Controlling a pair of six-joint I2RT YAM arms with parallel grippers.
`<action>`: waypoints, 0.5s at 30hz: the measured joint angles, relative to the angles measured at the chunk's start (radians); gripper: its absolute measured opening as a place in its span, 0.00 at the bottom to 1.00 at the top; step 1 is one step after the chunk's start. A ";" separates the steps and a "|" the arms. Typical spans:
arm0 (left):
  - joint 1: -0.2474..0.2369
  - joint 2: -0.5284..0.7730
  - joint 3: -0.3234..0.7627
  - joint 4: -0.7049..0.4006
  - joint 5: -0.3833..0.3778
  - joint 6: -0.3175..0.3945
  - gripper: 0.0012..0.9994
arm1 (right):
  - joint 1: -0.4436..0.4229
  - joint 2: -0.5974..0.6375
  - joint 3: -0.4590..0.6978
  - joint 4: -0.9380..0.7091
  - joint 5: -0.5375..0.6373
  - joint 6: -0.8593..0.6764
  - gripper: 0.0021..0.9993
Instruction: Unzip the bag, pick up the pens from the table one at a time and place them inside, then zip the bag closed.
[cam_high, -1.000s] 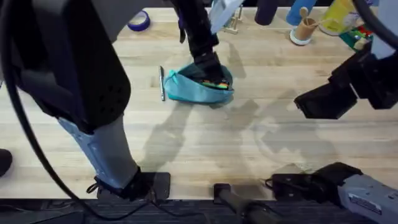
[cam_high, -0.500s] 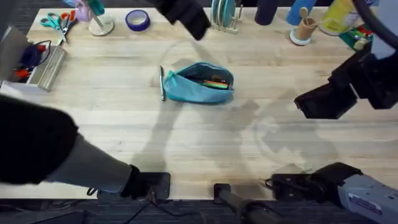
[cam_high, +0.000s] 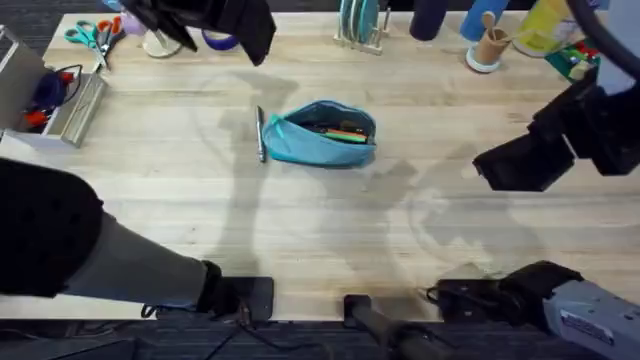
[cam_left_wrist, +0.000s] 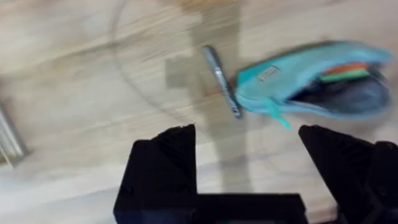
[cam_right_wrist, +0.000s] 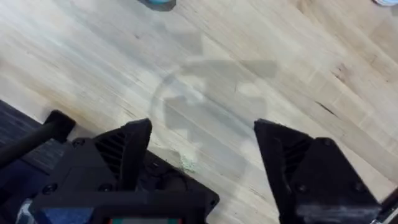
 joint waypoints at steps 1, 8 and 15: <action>0.003 0.000 -0.027 0.025 -0.021 -0.030 1.00 | 0.000 0.000 0.000 0.000 0.000 0.000 1.00; 0.004 0.000 -0.266 0.242 -0.079 -0.203 0.99 | 0.000 0.000 0.000 0.000 0.000 0.000 1.00; 0.011 0.000 -0.479 0.434 -0.072 -0.345 0.99 | 0.000 0.000 0.000 0.000 0.000 0.000 1.00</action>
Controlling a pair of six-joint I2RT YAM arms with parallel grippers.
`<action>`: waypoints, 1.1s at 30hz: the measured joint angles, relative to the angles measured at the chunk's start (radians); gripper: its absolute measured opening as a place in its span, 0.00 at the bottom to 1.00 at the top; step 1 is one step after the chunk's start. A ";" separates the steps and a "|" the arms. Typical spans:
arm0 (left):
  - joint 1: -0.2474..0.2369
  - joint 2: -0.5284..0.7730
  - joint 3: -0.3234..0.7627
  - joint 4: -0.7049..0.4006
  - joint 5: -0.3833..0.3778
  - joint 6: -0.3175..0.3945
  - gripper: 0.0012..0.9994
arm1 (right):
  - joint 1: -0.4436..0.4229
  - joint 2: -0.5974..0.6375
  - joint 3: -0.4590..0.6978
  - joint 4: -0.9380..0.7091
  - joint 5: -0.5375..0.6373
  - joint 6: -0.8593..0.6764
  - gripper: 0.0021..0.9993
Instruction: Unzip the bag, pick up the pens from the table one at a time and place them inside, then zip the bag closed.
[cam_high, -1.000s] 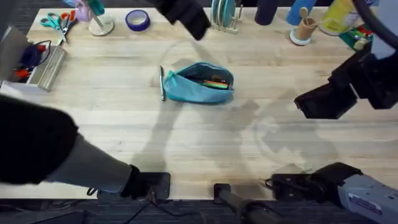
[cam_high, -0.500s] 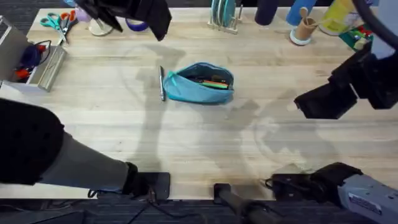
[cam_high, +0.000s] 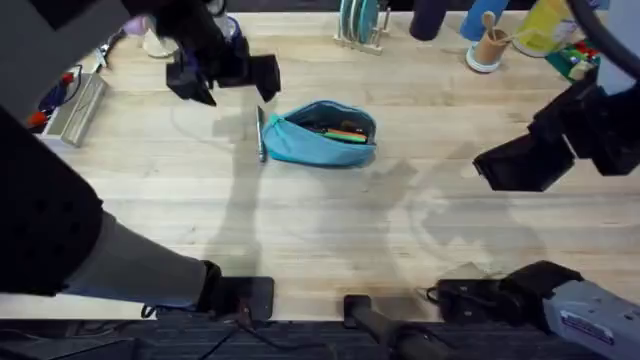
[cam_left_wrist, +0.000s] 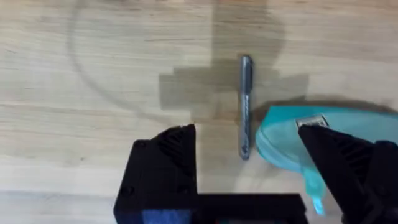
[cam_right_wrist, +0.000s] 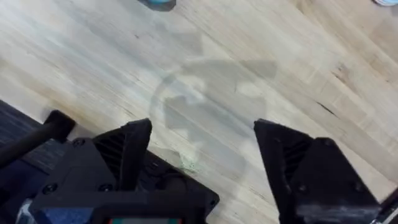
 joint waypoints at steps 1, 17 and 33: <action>0.002 0.000 -0.023 0.024 0.000 -0.008 0.99 | 0.000 0.000 0.000 0.000 0.000 0.000 1.00; 0.004 0.115 -0.162 0.170 0.000 -0.023 0.96 | 0.000 0.000 0.000 0.000 0.000 0.000 1.00; 0.003 0.144 -0.162 0.162 0.002 0.008 0.04 | 0.000 0.000 0.000 0.000 0.000 0.000 1.00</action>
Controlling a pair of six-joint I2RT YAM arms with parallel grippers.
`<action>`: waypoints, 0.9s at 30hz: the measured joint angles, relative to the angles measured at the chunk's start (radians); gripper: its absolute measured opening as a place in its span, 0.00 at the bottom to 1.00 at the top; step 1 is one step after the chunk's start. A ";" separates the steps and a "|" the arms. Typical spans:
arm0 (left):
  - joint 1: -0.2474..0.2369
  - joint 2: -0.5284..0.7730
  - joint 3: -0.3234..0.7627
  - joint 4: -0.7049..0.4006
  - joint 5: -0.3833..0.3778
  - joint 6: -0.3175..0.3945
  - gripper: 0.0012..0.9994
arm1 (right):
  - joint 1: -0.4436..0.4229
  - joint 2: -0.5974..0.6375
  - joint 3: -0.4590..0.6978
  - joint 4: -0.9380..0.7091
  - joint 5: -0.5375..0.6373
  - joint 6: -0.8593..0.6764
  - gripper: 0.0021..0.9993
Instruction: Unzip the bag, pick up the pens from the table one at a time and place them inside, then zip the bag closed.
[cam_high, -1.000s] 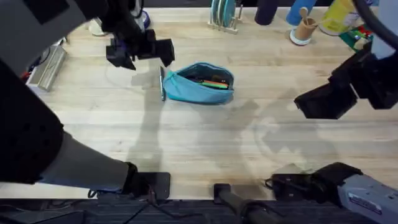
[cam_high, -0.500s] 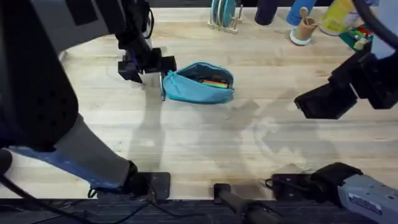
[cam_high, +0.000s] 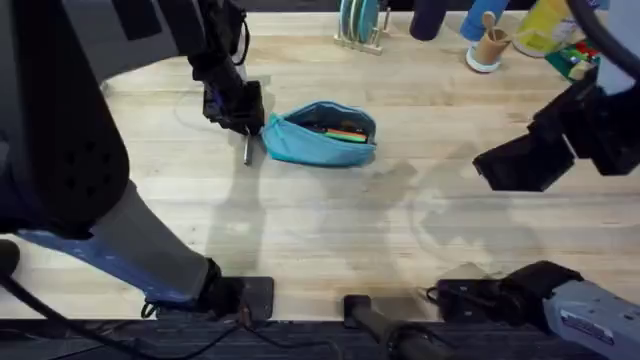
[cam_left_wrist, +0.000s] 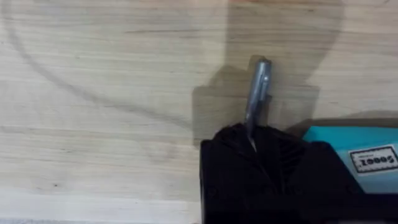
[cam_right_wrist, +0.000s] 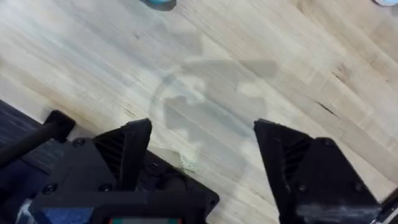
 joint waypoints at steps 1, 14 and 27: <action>0.000 0.000 0.000 0.000 0.000 0.002 0.04 | 0.000 0.000 0.000 0.000 0.000 0.000 1.00; 0.023 -0.021 0.109 -0.094 -0.003 0.041 0.04 | 0.000 0.000 0.000 0.000 0.000 0.000 1.00; 0.020 -0.187 0.403 -0.325 0.012 0.231 0.04 | 0.000 0.000 0.000 0.000 0.000 0.000 1.00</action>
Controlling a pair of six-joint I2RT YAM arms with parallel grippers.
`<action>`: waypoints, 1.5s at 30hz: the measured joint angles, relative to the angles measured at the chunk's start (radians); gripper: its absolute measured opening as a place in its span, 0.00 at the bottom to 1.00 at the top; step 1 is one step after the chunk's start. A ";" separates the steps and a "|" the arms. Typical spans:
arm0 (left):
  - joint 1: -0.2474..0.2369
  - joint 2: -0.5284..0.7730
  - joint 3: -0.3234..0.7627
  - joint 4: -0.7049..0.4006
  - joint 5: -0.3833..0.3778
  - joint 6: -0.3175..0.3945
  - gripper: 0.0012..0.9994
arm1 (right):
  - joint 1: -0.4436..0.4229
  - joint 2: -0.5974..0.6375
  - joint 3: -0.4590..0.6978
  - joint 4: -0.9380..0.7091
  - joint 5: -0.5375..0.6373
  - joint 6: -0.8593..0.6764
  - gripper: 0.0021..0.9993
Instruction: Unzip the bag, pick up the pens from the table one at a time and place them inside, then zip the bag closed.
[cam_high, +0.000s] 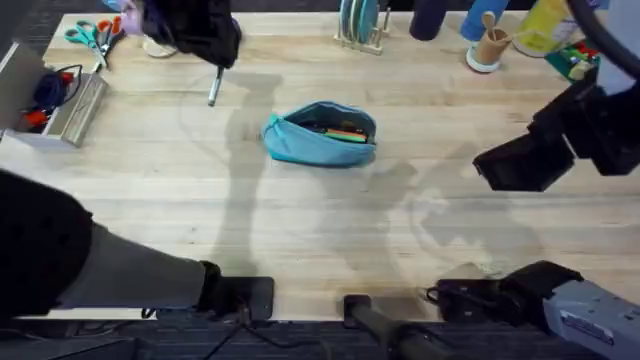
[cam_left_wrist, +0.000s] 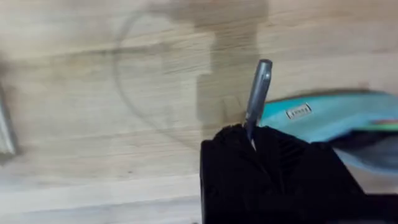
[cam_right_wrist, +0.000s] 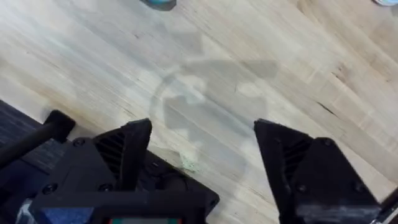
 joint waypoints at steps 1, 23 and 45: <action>-0.002 -0.004 0.021 -0.019 0.009 0.030 0.04 | 0.000 0.000 0.000 0.000 0.000 0.000 1.00; -0.308 -0.039 0.182 -0.146 0.439 0.944 0.04 | 0.000 0.000 0.000 0.000 0.000 0.000 1.00; -0.347 0.179 0.182 -0.206 0.456 1.063 0.04 | 0.000 0.000 0.000 0.000 0.000 0.000 1.00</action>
